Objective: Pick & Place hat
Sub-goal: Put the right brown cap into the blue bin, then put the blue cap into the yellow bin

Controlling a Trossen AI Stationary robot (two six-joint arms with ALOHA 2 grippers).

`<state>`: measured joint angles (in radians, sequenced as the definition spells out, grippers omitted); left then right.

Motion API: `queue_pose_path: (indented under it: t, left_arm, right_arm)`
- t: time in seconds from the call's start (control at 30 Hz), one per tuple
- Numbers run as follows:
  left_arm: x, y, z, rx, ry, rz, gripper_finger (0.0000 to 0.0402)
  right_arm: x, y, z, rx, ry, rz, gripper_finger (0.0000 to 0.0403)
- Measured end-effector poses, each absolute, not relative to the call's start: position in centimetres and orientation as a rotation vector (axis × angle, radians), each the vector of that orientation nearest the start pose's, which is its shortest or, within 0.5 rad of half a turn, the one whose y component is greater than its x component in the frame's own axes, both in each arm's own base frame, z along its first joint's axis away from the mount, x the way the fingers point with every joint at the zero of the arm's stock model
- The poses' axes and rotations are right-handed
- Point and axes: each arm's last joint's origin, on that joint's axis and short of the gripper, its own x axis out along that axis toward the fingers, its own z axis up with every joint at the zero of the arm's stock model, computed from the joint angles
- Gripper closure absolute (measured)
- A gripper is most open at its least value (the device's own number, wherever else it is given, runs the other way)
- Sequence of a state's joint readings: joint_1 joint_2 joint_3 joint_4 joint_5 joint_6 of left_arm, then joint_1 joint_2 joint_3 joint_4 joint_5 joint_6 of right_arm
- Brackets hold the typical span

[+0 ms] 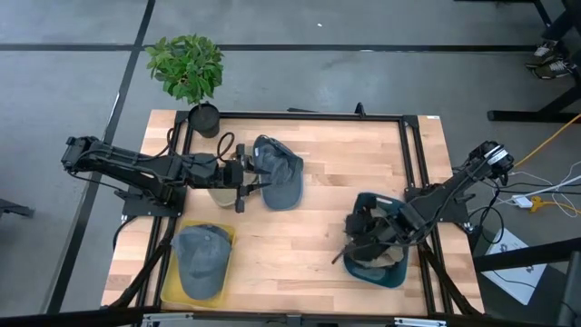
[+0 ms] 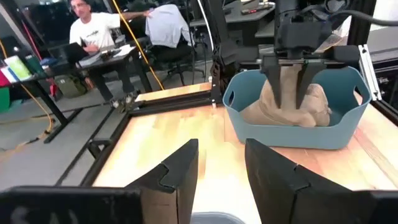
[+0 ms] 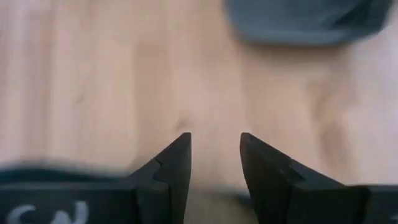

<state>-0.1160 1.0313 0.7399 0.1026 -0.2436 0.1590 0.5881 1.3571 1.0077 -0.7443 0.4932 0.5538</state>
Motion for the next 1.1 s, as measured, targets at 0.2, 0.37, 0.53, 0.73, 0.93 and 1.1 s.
queue_pose_path:
  t: [0.2,0.37,0.53,0.73,0.93,1.1]
  left_arm:
    - [22.9,-1.9,29.9,0.145,0.2,0.144,0.0274]
    - [23.0,-1.9,29.8,0.121,0.204,0.145,0.0274]
    - [23.0,-1.9,29.6,0.111,0.223,0.147,0.0274]
    - [23.0,-1.9,29.3,0.111,0.244,0.146,0.0274]
    - [23.3,-1.9,28.9,0.142,0.27,0.143,0.0274]
    - [24.1,-2.0,27.9,0.204,0.321,0.151,0.0274]
  right_arm:
    - [24.5,11.6,26.1,-0.153,0.744,-0.234,0.0266]
    - [26.6,9.4,27.2,-0.114,0.612,-0.291,0.0266]
    - [28.0,5.9,27.7,-0.063,0.541,-0.47,0.0266]
    - [29.0,1.8,27.4,-0.005,0.547,-0.609,0.0266]
    - [30.9,-1.1,25.7,0.007,0.559,-0.681,0.0266]
    - [33.2,-2.6,23.2,-0.074,0.603,-0.621,0.0266]
